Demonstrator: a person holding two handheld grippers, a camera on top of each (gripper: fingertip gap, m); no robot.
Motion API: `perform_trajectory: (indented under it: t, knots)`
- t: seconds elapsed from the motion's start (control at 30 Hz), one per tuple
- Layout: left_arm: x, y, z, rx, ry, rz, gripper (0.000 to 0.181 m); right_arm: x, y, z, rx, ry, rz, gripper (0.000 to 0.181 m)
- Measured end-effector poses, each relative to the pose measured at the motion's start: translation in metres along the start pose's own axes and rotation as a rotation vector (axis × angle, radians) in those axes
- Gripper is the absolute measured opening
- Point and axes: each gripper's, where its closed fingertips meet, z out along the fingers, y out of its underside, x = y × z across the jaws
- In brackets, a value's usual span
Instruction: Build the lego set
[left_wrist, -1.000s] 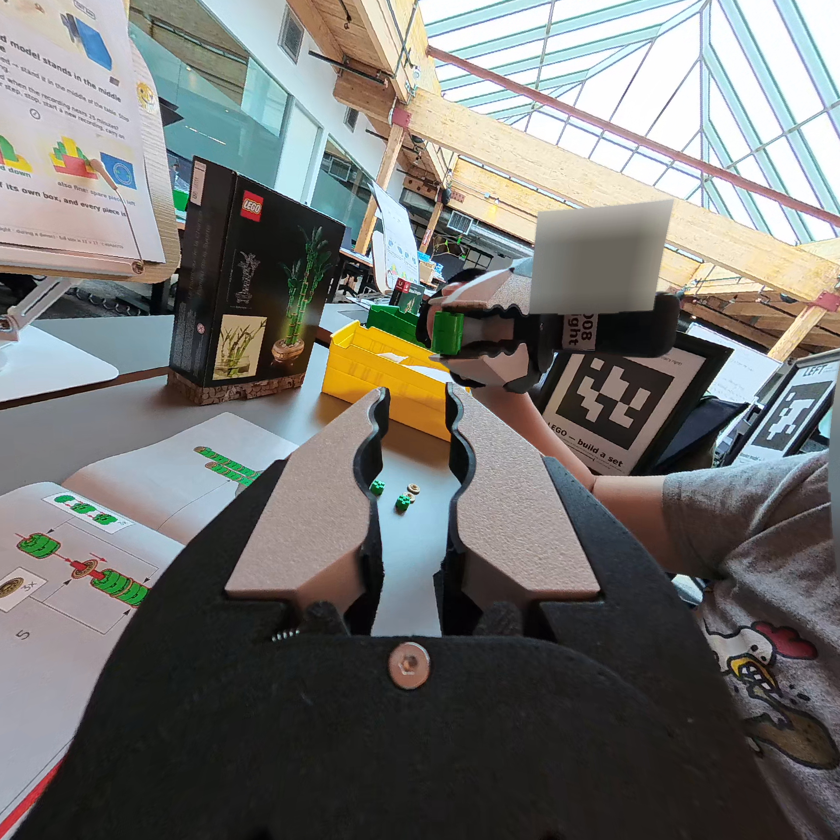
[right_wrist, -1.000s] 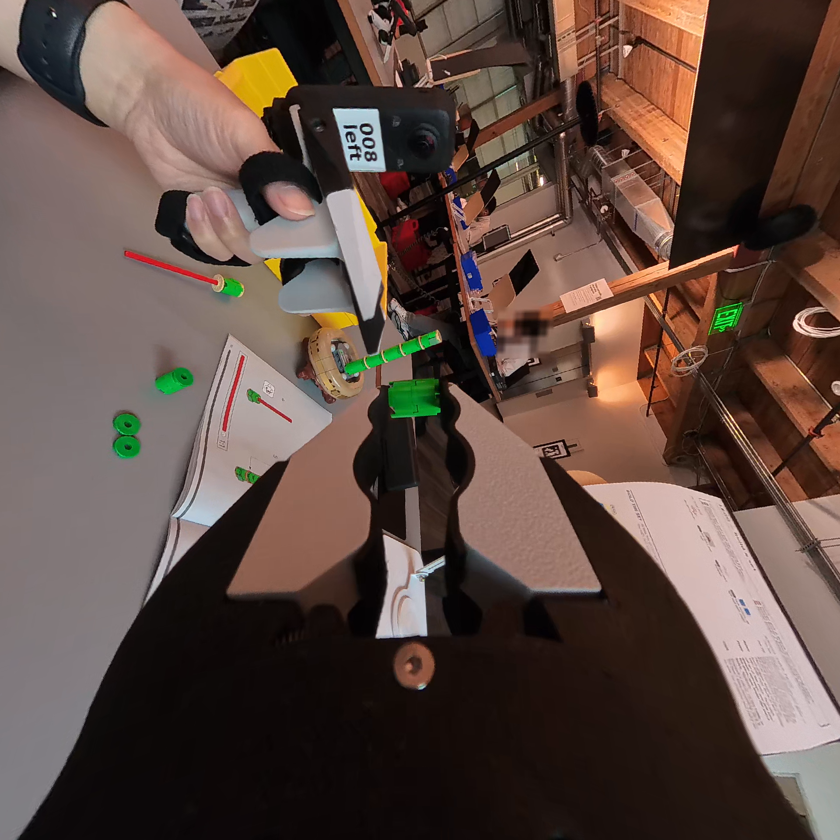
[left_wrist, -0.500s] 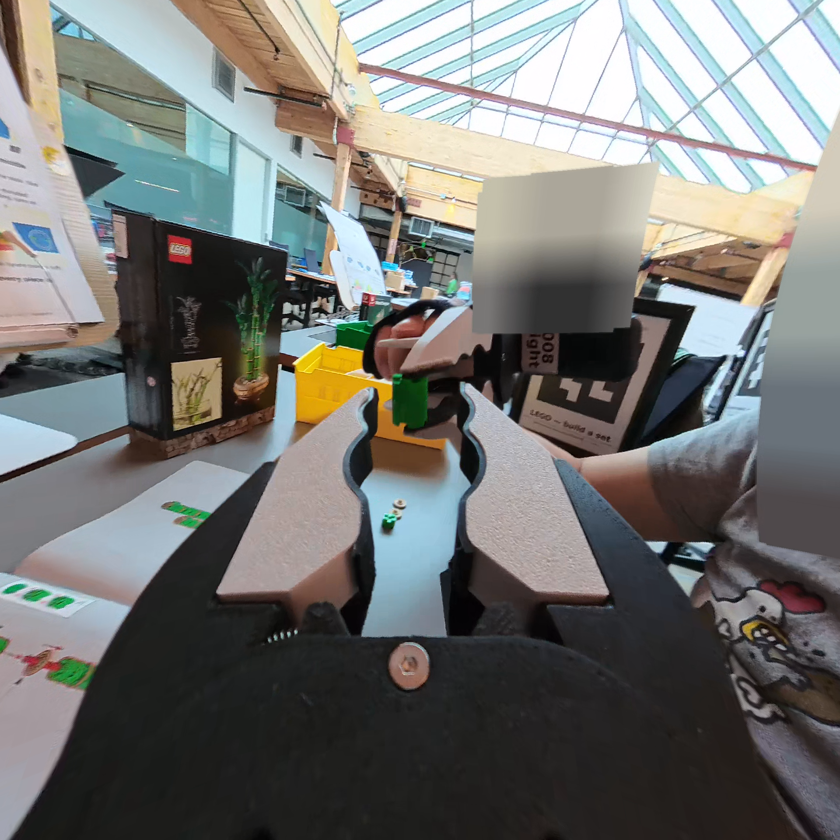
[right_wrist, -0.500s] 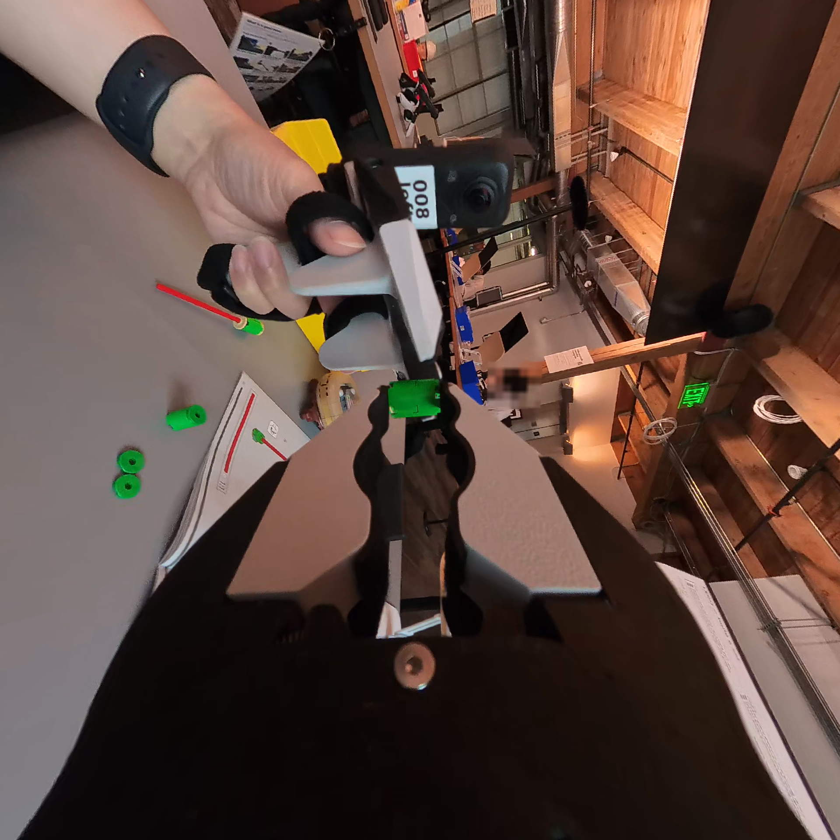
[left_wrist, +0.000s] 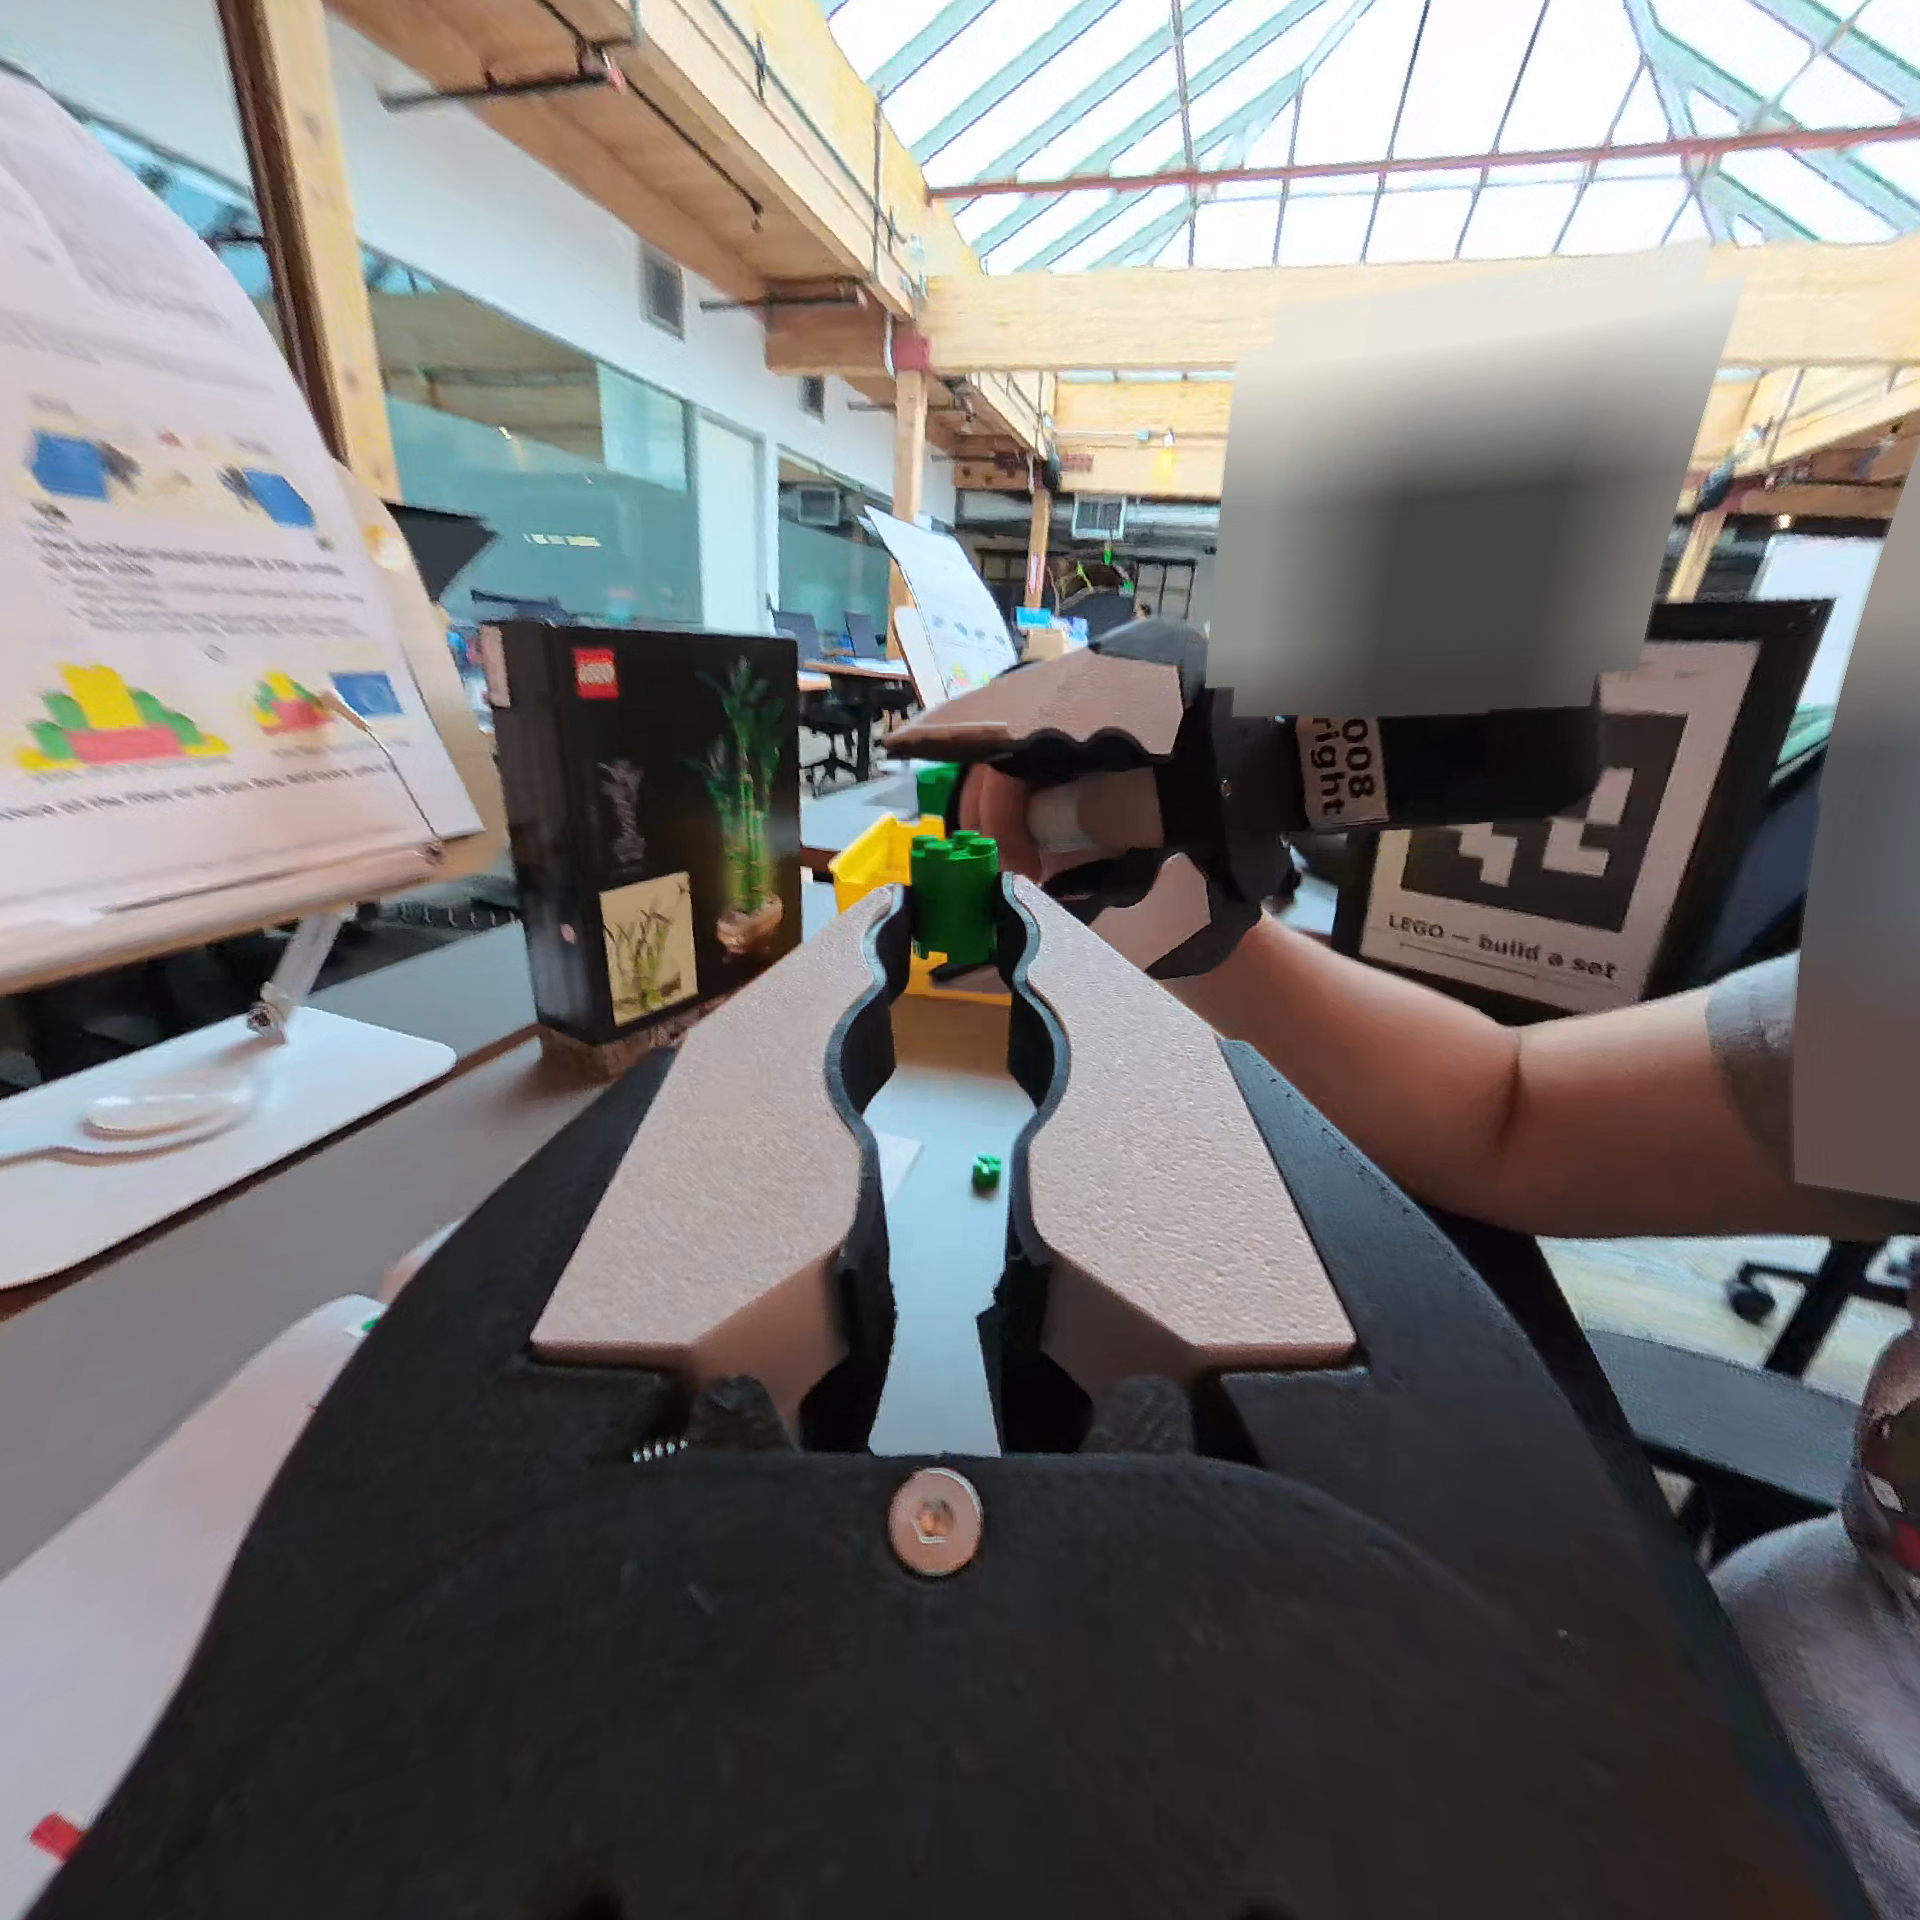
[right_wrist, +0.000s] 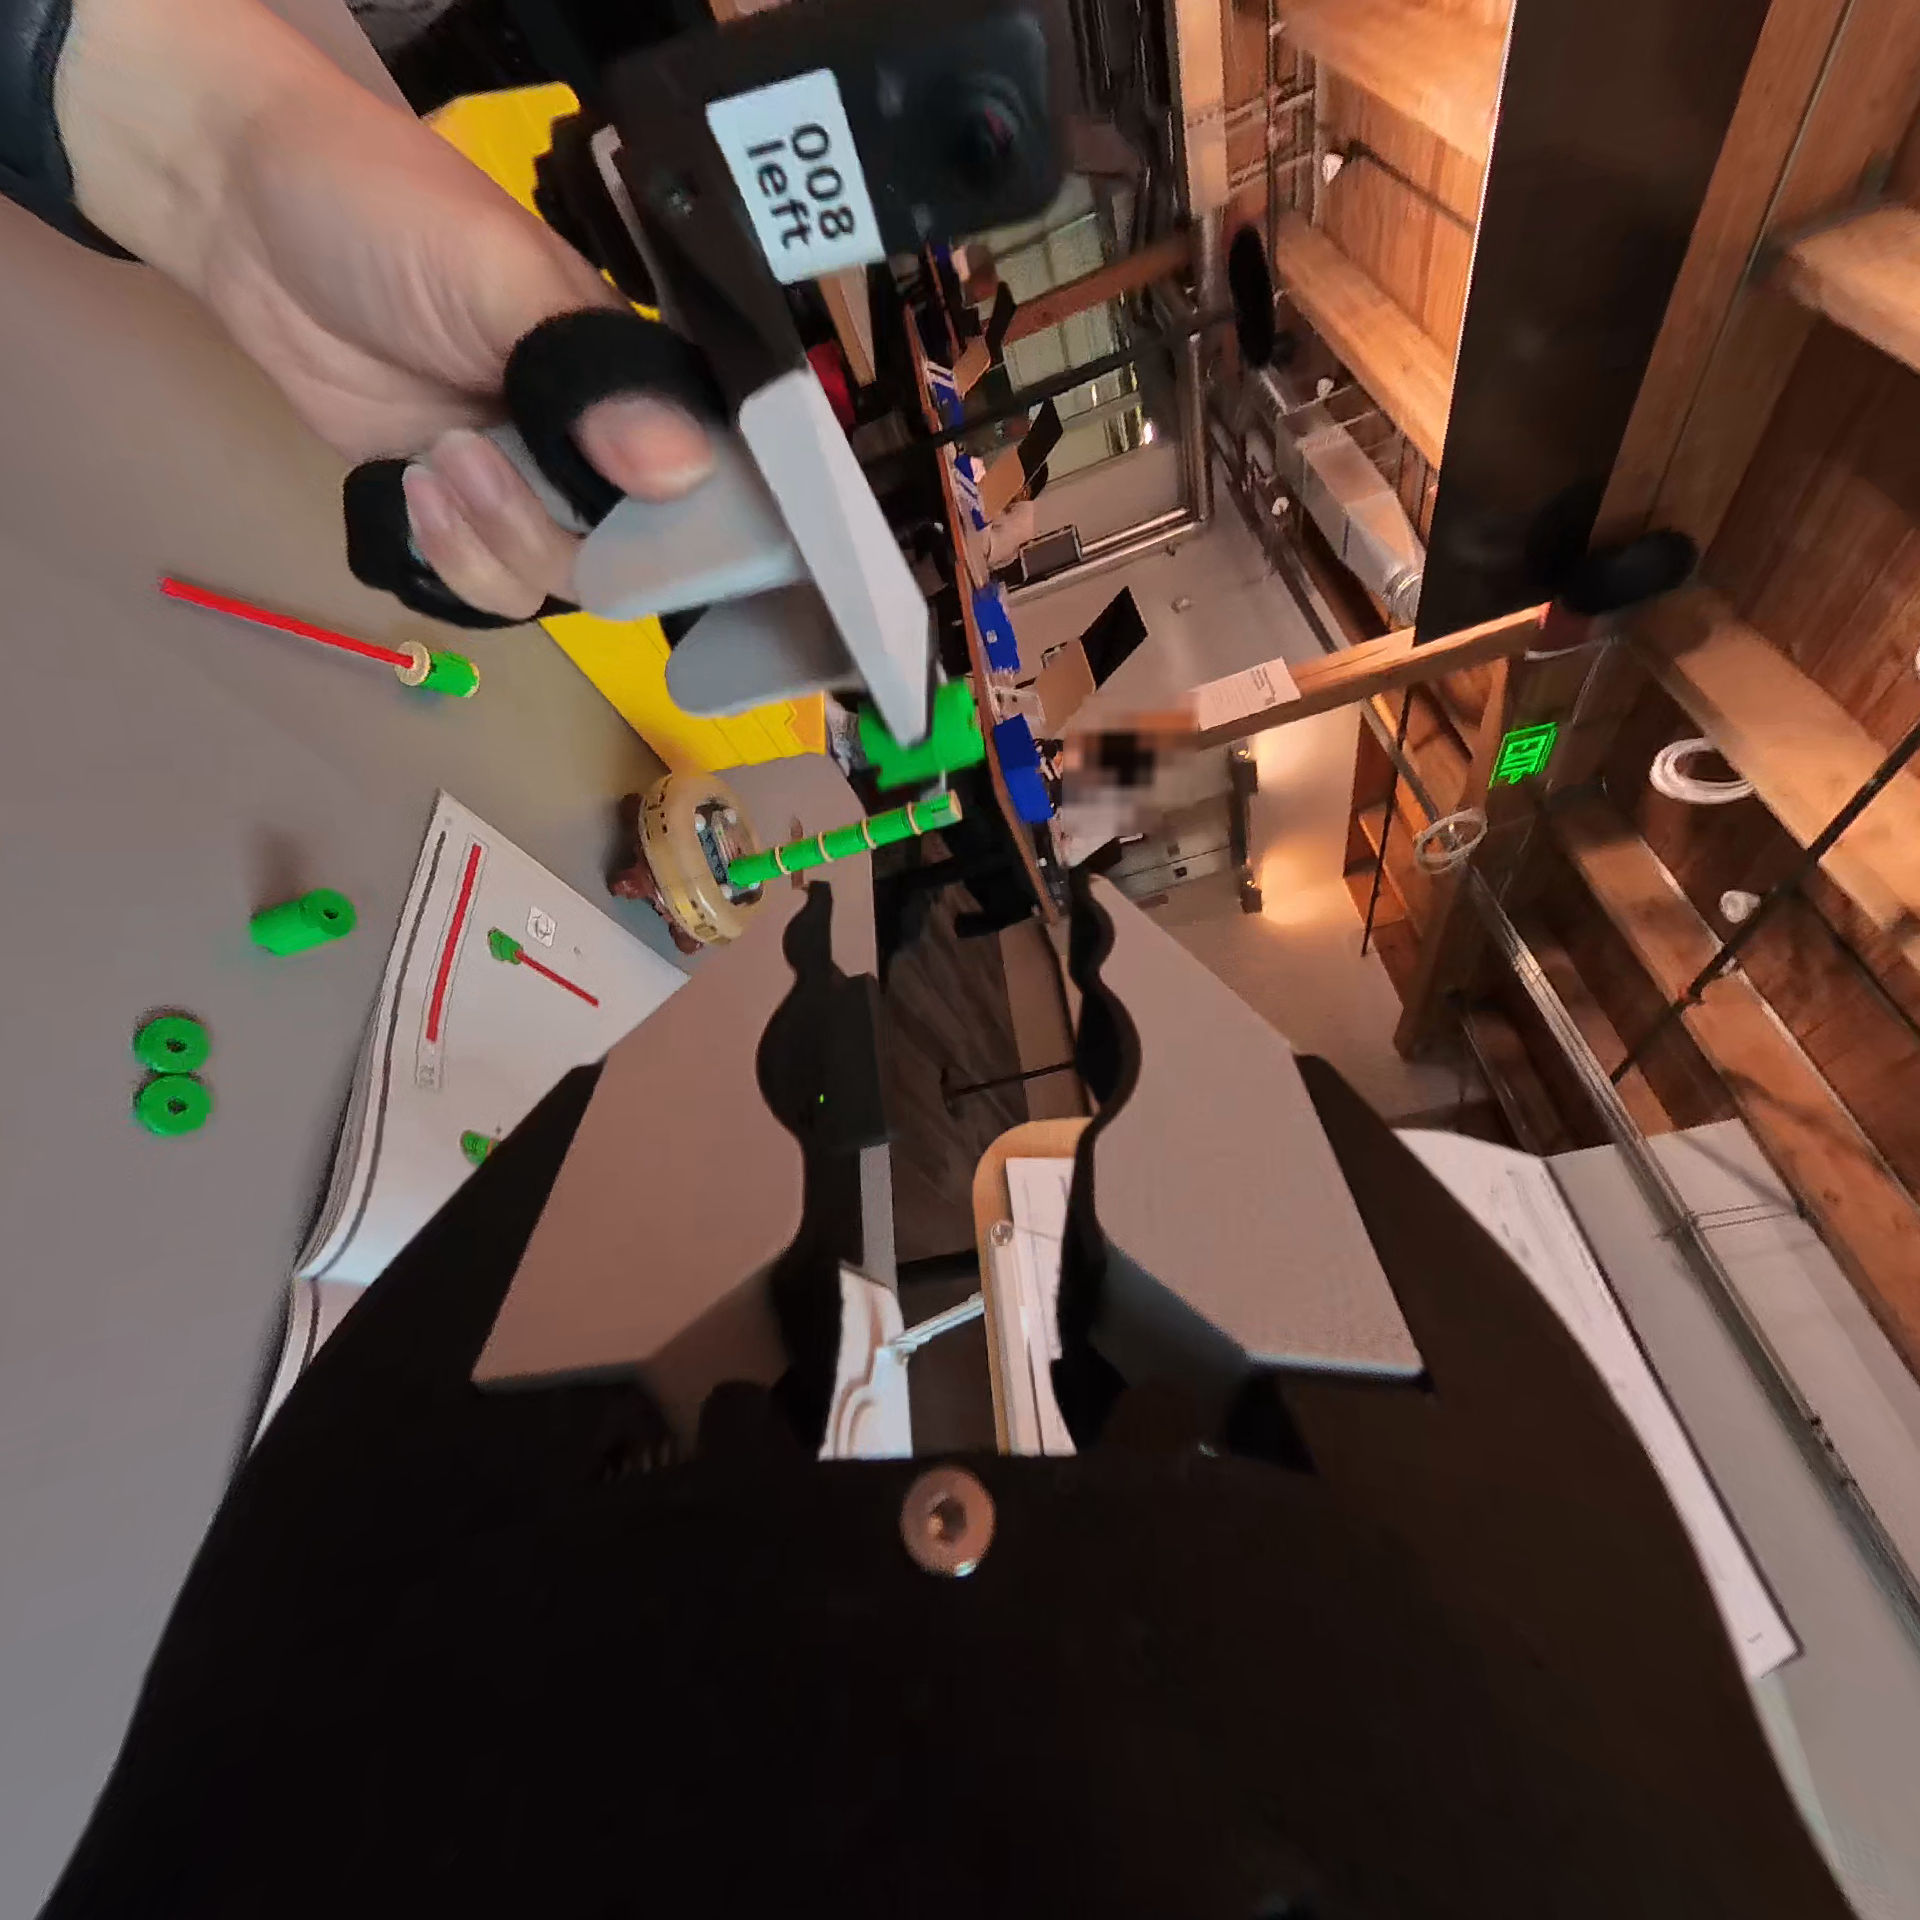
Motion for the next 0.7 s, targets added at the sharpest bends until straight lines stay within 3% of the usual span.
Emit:
perform_trajectory:
  t: [0.1,0.2,0.3,0.4,0.5,0.57,0.63,0.7]
  knots:
    - [-0.013,-0.010,-0.013,0.053,-0.033,-0.013,0.014,0.013,0.028,-0.022,-0.095,-0.070,0.148,0.043]
    - [-0.030,-0.008,-0.021,0.039,-0.115,0.050,0.014,0.012,0.076,-0.061,-0.262,-0.231,0.537,0.042]
    - [-0.035,-0.003,-0.021,0.025,-0.151,0.114,0.014,-0.025,0.117,-0.111,-0.469,-0.466,0.874,0.040]
    - [-0.033,0.003,-0.016,0.001,-0.138,0.118,0.014,-0.078,0.170,-0.159,-0.794,-0.601,0.962,0.030]
    - [-0.031,0.009,-0.012,-0.033,-0.142,0.151,0.014,-0.123,0.175,-0.163,-0.803,-0.765,1.067,0.011]
    - [-0.031,0.012,-0.011,-0.051,-0.143,0.172,0.014,-0.142,0.171,-0.161,-0.824,-0.844,1.148,0.013]
    - [-0.032,0.013,-0.012,-0.062,-0.150,0.175,0.014,-0.149,0.165,-0.151,-0.812,-0.860,1.094,0.013]
    - [-0.032,0.009,-0.015,-0.051,-0.155,0.178,0.014,-0.150,0.149,-0.118,-0.721,-0.841,0.965,0.019]
